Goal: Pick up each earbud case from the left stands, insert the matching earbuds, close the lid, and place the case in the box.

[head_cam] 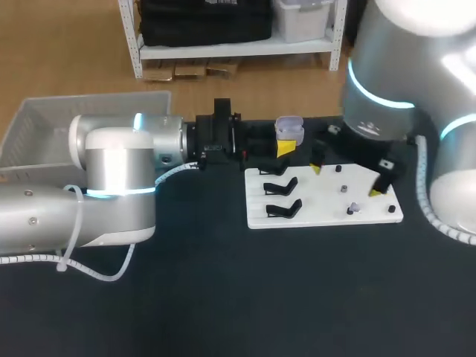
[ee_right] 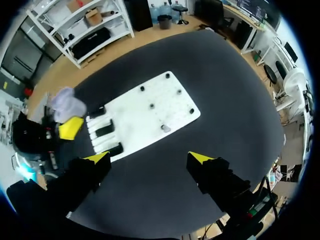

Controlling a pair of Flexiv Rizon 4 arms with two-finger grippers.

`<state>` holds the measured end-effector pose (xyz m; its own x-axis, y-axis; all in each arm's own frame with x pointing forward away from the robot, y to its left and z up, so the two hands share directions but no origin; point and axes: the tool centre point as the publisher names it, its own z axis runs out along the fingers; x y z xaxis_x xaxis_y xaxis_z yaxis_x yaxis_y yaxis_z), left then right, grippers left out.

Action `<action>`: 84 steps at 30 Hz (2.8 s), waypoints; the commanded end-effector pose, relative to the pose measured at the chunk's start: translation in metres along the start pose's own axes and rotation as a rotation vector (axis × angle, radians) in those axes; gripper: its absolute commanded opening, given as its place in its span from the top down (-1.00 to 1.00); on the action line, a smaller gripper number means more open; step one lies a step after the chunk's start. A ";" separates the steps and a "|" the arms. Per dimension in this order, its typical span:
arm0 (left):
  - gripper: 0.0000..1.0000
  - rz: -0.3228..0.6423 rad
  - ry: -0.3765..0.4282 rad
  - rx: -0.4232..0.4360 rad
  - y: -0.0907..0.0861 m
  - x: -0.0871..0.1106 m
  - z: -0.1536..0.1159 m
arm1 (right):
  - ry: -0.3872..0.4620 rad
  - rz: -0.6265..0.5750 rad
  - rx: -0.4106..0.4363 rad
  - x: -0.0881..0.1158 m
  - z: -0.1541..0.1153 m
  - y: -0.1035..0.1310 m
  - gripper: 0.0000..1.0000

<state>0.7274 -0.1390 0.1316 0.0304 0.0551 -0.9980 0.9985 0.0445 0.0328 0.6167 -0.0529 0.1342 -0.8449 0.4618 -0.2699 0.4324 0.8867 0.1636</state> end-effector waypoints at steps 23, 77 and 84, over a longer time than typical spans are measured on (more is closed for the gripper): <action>1.00 0.005 -0.005 -0.009 -0.002 0.001 0.000 | -0.034 -0.014 -0.197 0.001 0.083 -0.030 -0.50; 1.00 0.005 -0.005 -0.009 -0.002 0.001 0.000 | 0.022 -0.112 -0.201 -0.019 0.122 -0.027 0.48; 1.00 0.005 -0.005 -0.009 -0.002 0.001 0.000 | 0.022 -0.106 -0.187 -0.017 0.122 -0.029 0.42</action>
<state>0.7274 -0.1390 0.1316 0.0303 0.0551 -0.9980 0.9985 0.0445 0.0328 0.6576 -0.0843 0.0170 -0.8894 0.3640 -0.2765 0.2748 0.9092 0.3128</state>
